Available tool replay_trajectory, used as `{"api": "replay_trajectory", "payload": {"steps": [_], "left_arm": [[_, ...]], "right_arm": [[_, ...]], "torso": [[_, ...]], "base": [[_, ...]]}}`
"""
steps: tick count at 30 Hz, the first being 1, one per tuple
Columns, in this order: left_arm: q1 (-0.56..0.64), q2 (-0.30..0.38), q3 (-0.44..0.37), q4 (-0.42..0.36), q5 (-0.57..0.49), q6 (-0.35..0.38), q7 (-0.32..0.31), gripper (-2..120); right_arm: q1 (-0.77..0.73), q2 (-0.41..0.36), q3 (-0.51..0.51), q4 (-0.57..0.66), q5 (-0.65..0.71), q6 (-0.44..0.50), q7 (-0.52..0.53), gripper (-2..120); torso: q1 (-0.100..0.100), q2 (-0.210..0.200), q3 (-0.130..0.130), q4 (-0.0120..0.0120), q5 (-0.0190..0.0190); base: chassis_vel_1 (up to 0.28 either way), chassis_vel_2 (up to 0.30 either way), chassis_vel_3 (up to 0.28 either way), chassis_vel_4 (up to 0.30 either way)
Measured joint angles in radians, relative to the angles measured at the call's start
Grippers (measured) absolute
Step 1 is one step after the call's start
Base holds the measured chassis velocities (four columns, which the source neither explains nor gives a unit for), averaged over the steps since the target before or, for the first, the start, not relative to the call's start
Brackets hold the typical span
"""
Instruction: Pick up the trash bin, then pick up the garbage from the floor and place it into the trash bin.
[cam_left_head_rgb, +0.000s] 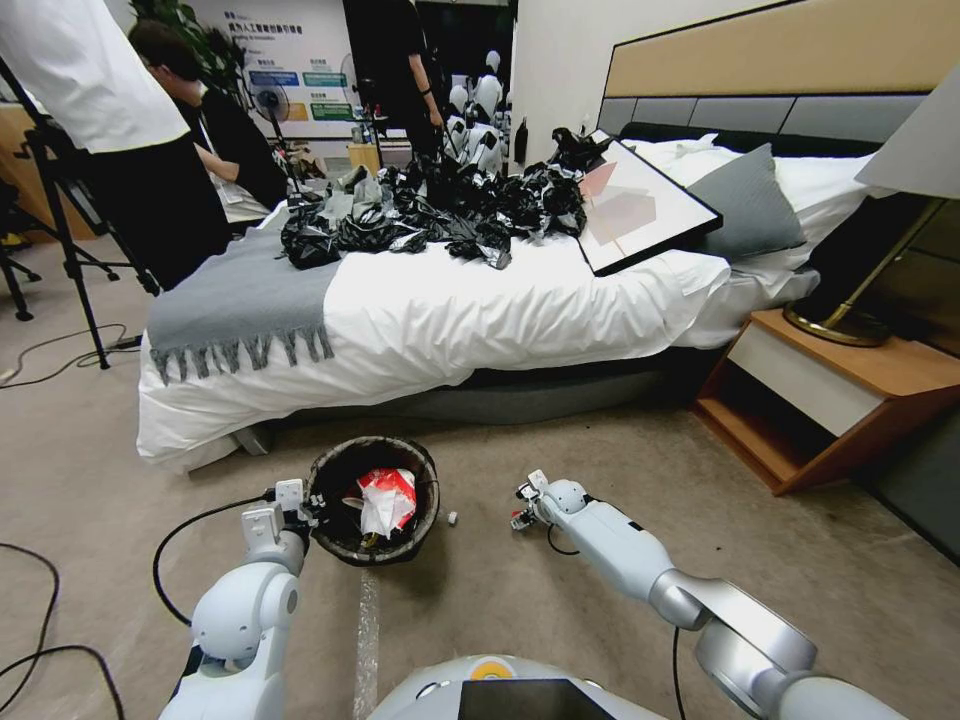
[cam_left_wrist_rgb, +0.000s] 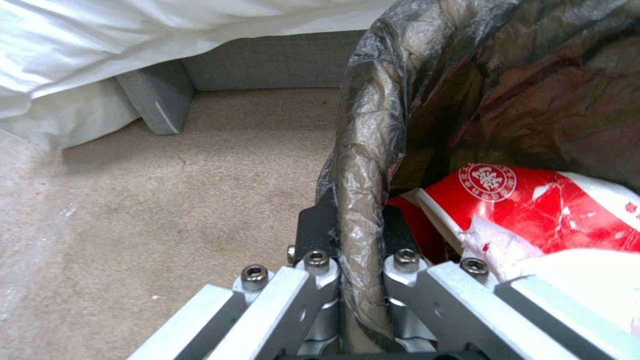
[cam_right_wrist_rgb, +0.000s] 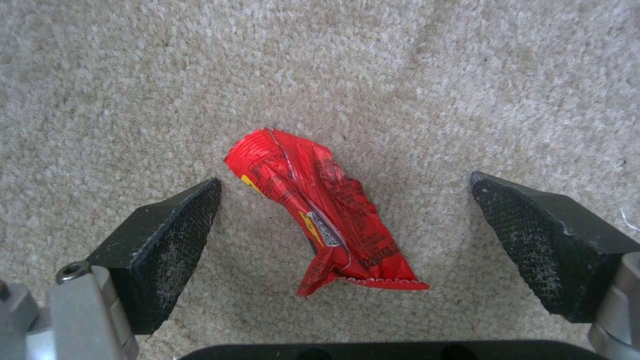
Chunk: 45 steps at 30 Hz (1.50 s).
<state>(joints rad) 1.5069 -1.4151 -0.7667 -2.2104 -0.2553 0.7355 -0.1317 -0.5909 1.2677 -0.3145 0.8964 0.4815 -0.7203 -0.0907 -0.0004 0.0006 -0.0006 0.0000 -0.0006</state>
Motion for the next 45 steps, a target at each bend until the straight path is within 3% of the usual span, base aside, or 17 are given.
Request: {"api": "replay_trajectory", "payload": {"steps": [6,9,12,17,20,24,26,31,32,45], "left_arm": [[-0.004,-0.002,0.004,0.001,0.004,0.0,0.001,0],[-0.004,-0.002,0.003,0.001,0.005,0.0,0.002,0],[-0.004,-0.001,0.001,0.001,0.006,0.0,0.002,0],[-0.005,-0.004,0.004,0.001,0.007,0.0,0.003,0],[-0.004,-0.009,0.009,0.001,0.012,0.0,0.003,0],[-0.005,-0.009,0.009,0.003,0.012,0.0,0.003,0],[-0.006,-0.006,0.008,0.005,0.012,0.0,0.004,0],[-0.007,-0.003,0.008,0.007,0.012,0.0,0.005,0],[-0.008,-0.003,0.009,0.009,0.012,0.0,0.005,0],[-0.007,0.003,0.007,0.008,0.009,0.0,0.005,0]], "right_arm": [[-0.011,-0.022,-0.001,0.037,0.004,-0.008,0.014,91],[-0.016,-0.048,-0.008,0.074,0.026,-0.012,0.023,84],[-0.025,-0.088,-0.015,0.122,0.047,-0.016,0.05,71],[-0.038,-0.107,-0.021,0.159,0.059,-0.016,0.058,59],[-0.043,-0.112,-0.027,0.176,0.068,-0.017,0.059,42],[-0.041,-0.109,-0.029,0.172,0.068,-0.017,0.058,34],[-0.034,-0.103,-0.03,0.159,0.067,-0.017,0.053,22],[-0.025,-0.097,-0.031,0.142,0.066,-0.017,0.041,8],[-0.018,-0.093,-0.035,0.133,0.064,-0.017,0.037,0],[-0.002,-0.08,-0.035,0.125,0.059,-0.016,0.033,0]], "torso": [[0.0,0.0,0.001,0.0008,0.0018],[0.0,-0.001,0.001,0.0013,0.0026],[0.0,-0.001,0.001,-0.0007,-0.0003],[0.0,-0.001,0.001,-0.001,0.001],[0.0,-0.001,0.001,0.0002,0.0009],[0.0,-0.001,0.001,0.0001,0.0006],[0.0,-0.001,0.001,0.0,0.0005],[0.0,-0.001,0.001,0.0,0.0005],[0.0,-0.001,0.001,-0.0001,0.0005],[0.0,-0.001,0.001,0.0,0.0007]], "base": [[0.0,0.0,0.0,0.0],[0.0,0.0,0.0,0.0],[0.0,0.0,0.0,0.0],[0.0,0.0,0.0,0.0],[0.0,0.0,0.0,0.0],[0.0,0.0,0.0,0.0],[0.0,0.0,0.0,0.0],[0.0,0.0,0.0,0.0],[0.0,0.0,0.0,0.0],[0.0,0.0,0.0,0.0]]}}
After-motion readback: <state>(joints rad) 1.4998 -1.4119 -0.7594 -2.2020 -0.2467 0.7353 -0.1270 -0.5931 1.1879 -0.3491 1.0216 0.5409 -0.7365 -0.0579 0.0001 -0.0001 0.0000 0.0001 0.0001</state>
